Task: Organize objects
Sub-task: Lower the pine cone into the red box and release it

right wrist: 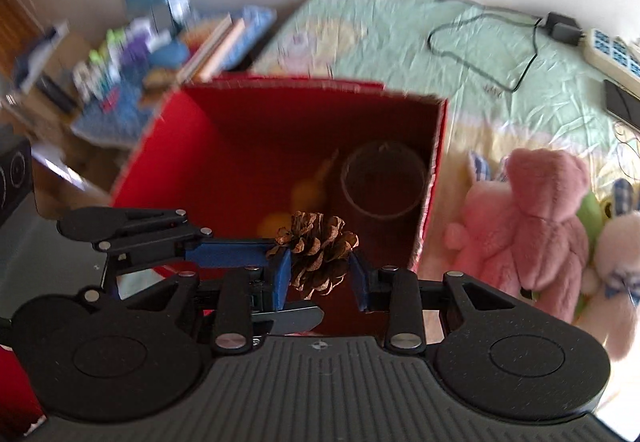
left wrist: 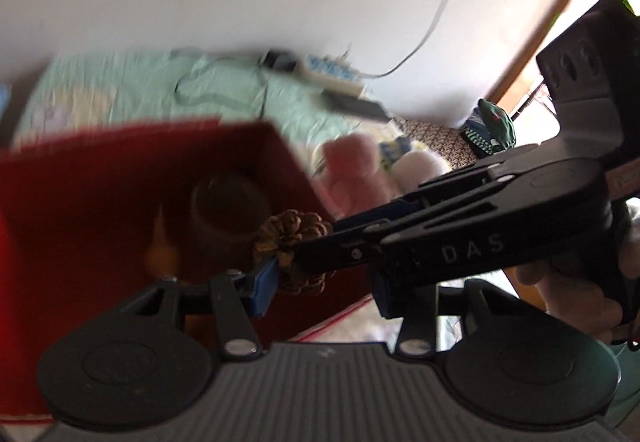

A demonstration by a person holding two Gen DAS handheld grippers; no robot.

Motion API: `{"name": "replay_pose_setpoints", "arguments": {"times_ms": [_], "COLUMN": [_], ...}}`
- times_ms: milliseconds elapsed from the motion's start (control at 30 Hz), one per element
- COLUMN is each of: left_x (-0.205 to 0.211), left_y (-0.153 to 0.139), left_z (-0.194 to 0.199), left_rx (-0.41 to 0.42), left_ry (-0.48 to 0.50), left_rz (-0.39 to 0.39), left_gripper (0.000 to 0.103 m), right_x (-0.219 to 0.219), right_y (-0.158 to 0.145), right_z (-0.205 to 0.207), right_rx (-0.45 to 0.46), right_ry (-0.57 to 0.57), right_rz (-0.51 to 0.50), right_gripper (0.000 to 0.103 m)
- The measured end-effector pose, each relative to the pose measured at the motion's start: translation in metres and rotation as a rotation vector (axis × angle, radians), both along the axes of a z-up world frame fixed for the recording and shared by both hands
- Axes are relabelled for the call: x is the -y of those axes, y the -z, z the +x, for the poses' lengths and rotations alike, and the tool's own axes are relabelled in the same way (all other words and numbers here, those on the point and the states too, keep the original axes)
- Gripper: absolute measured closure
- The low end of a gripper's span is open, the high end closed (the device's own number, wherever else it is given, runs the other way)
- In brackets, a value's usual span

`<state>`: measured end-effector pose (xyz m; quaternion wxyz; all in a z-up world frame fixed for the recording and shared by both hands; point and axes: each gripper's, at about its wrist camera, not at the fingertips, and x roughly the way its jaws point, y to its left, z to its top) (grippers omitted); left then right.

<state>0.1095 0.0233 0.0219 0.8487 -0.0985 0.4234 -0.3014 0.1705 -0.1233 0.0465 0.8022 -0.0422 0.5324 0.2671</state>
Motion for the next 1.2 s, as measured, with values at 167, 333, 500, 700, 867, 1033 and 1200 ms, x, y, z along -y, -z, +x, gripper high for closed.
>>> {"name": "replay_pose_setpoints", "arguments": {"times_ms": [167, 333, 500, 700, 867, 1033, 1200], "left_x": [-0.009, -0.001, 0.007, 0.015, 0.016, 0.007, -0.006], "left_y": [0.033, 0.051, 0.061, 0.064, 0.061, 0.043, 0.029], "left_z": [0.025, 0.036, 0.045, 0.046, 0.043, 0.032, 0.022], "left_rx": [-0.129, -0.202, -0.237, -0.227, -0.199, -0.128, -0.06], "left_ry": [-0.016, -0.008, -0.004, 0.003, -0.007, -0.025, -0.071], "left_rz": [-0.073, -0.083, -0.063, 0.013, 0.058, 0.11, 0.196], "left_gripper": [0.056, 0.056, 0.056, 0.056, 0.056, 0.056, 0.056], "right_x": [-0.013, -0.019, -0.018, -0.01, -0.006, 0.001, 0.006], "right_y": [0.013, 0.022, 0.028, 0.025, 0.023, 0.021, 0.021], "right_z": [0.011, 0.013, 0.01, 0.007, 0.003, 0.004, 0.003], "right_rx": [-0.035, -0.03, -0.014, 0.02, 0.057, 0.056, 0.051], "right_ry": [-0.015, -0.02, -0.004, 0.046, 0.071, 0.113, 0.149], "right_rz": [-0.124, -0.197, -0.194, -0.129, -0.104, -0.051, 0.002], "right_gripper": [0.069, 0.068, 0.067, 0.066, 0.068, 0.07, 0.069]}}
